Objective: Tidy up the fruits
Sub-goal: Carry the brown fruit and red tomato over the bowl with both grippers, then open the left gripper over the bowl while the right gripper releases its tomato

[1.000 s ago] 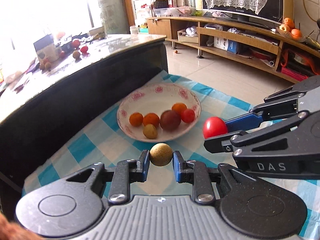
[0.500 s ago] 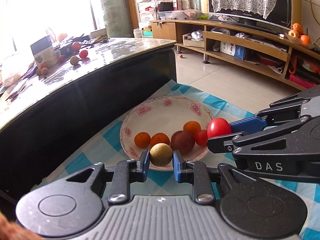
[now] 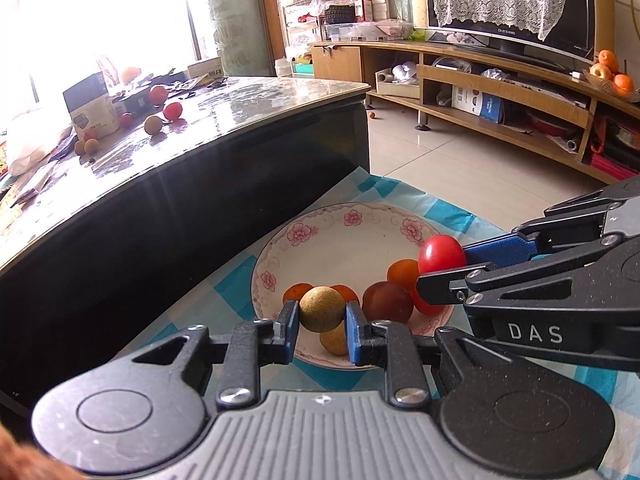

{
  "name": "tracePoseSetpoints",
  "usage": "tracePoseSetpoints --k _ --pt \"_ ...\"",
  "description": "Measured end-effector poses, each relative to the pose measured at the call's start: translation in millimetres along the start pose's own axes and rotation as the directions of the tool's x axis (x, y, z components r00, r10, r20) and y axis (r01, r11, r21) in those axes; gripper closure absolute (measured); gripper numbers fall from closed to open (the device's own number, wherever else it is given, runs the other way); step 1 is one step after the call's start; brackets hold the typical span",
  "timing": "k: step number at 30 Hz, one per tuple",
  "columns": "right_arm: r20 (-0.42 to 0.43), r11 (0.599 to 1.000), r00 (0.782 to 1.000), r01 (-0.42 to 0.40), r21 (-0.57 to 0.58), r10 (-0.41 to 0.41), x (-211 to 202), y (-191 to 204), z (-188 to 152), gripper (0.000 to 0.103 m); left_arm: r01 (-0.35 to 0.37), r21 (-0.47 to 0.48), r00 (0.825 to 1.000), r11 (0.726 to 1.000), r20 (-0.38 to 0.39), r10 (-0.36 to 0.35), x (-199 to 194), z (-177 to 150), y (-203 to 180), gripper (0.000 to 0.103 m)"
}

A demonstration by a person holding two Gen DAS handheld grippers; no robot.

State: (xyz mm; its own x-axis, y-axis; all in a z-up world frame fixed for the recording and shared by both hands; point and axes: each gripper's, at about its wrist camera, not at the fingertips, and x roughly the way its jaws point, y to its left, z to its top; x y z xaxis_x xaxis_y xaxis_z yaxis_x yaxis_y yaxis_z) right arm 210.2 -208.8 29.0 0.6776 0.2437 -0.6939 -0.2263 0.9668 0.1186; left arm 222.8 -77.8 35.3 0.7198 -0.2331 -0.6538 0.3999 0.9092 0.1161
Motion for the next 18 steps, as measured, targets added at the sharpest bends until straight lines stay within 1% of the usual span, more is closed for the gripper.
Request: tracePoseSetpoints --k 10,18 --pt "-0.003 1.000 1.000 0.009 -0.001 -0.009 11.3 -5.3 5.9 0.077 -0.007 0.009 1.000 1.000 0.002 0.007 14.6 6.5 0.9 0.070" --pt "-0.006 1.000 1.000 0.003 0.016 -0.003 28.2 -13.4 14.5 0.077 -0.005 -0.012 1.000 1.000 0.003 0.005 32.4 12.5 7.5 0.071"
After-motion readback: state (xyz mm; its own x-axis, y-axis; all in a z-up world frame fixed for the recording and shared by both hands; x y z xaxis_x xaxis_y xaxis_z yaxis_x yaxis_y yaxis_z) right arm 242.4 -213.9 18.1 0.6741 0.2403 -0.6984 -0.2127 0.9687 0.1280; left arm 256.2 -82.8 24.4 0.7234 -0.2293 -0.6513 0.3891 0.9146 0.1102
